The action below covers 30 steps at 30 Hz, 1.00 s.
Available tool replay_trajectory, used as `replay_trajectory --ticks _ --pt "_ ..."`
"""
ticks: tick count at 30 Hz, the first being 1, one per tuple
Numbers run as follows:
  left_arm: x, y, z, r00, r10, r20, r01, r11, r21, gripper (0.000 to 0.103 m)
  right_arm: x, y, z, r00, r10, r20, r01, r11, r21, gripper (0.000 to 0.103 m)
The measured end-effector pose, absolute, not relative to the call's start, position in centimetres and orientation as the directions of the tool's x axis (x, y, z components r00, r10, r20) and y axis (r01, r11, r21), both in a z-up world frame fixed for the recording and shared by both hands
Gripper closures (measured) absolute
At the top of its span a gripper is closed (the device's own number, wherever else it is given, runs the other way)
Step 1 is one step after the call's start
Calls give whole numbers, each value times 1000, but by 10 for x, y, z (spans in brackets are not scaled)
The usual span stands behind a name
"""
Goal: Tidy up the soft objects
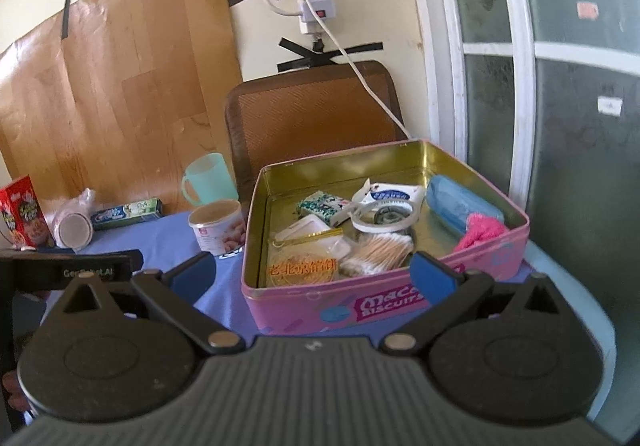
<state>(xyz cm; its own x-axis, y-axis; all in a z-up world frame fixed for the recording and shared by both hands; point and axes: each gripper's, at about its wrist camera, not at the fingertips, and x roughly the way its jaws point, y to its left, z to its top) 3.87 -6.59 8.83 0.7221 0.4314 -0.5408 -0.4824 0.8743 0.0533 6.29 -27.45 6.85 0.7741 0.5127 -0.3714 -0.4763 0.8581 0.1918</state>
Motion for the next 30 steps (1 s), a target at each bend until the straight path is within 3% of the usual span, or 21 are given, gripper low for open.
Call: replay_trajectory --ticks 18,30 --pt "1 -94 107 718 479 -504 -532 846 46 0 40 -289 71 764 574 -295 -541 819 192 0" --pt "16 -114 109 712 488 -506 -519 850 88 0 48 -300 70 758 594 -271 -558 805 203 0"
